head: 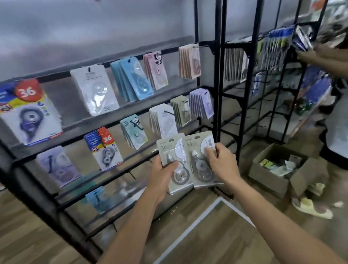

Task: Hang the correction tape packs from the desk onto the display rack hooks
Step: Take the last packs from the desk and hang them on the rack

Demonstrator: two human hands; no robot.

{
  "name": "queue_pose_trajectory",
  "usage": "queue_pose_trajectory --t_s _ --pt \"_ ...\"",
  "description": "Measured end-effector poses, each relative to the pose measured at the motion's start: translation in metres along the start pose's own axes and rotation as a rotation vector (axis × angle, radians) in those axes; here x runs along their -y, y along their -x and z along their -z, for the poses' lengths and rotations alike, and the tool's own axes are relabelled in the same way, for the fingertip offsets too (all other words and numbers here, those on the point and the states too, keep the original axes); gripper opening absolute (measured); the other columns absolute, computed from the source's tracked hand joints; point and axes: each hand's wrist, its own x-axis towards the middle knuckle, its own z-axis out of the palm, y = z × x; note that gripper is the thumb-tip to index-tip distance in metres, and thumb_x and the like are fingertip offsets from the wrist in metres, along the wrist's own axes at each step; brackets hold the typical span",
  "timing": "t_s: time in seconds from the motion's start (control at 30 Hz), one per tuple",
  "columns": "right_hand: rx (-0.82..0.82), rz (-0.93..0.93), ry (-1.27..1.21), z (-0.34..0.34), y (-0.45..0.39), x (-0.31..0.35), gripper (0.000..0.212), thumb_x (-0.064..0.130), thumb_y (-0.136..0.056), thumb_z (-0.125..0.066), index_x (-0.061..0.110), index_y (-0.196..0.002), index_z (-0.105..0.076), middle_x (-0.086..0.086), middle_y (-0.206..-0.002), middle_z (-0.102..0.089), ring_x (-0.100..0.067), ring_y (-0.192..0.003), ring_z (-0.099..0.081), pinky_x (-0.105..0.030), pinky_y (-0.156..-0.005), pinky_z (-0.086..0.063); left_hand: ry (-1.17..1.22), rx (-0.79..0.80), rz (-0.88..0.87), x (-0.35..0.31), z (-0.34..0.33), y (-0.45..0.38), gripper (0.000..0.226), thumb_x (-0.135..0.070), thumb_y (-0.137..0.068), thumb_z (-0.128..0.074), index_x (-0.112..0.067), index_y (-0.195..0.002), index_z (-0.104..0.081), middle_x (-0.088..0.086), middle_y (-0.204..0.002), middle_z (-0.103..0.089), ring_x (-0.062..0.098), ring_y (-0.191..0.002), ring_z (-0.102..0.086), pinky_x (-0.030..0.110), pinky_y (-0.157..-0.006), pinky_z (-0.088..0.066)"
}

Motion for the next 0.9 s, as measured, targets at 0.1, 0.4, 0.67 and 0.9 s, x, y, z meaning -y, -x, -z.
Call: queue_pose_trajectory --t_s 0.1,0.4,0.67,0.9 --pt "0.014 0.008 0.033 0.001 -0.056 -0.017 0.03 0.037 -0.096 -0.046 0.009 -0.095 -0.057 -0.006 -0.087 -0.065 -0.026 -0.085 -0.06 -0.038 -0.071 -0.047 0.049 -0.041 0.013 0.002 -0.03 -0.048 0.022 -0.019 -0.092 -0.062 -0.019 -0.114 -0.061 -0.001 -0.104 -0.072 0.017 -0.097 -0.069 0.036 -0.083 -0.055" --pt "0.079 0.017 0.067 -0.027 -0.233 -0.058 0.027 0.038 -0.095 -0.048 0.012 -0.091 -0.056 -0.006 -0.09 -0.064 -0.027 -0.087 -0.059 -0.039 -0.073 -0.047 -0.125 -0.17 -0.129 0.009 -0.083 -0.21 0.035 -0.012 -0.094 -0.058 -0.032 -0.121 -0.049 -0.008 -0.103 -0.067 0.008 -0.09 -0.066 0.035 -0.082 -0.056" --pt "0.175 -0.027 -0.012 -0.067 -0.349 -0.078 0.027 0.042 -0.095 -0.047 0.02 -0.081 -0.055 0.003 -0.079 -0.061 -0.021 -0.077 -0.058 -0.034 -0.067 -0.046 -0.659 -0.306 -0.25 0.031 -0.111 -0.284 0.024 -0.014 -0.096 -0.052 -0.015 -0.119 -0.046 -0.015 -0.079 -0.057 -0.002 -0.064 -0.056 0.01 -0.05 -0.039" --pt "0.363 0.074 0.008 -0.1 -0.414 -0.089 0.022 0.037 -0.097 -0.045 0.018 -0.097 -0.056 0.003 -0.088 -0.058 -0.019 -0.084 -0.055 -0.03 -0.069 -0.037 -0.816 -0.612 -0.254 0.051 -0.138 -0.314 0.019 -0.017 -0.097 -0.048 -0.024 -0.113 -0.042 -0.008 -0.074 -0.054 0.01 -0.061 -0.054 0.022 -0.05 -0.039"
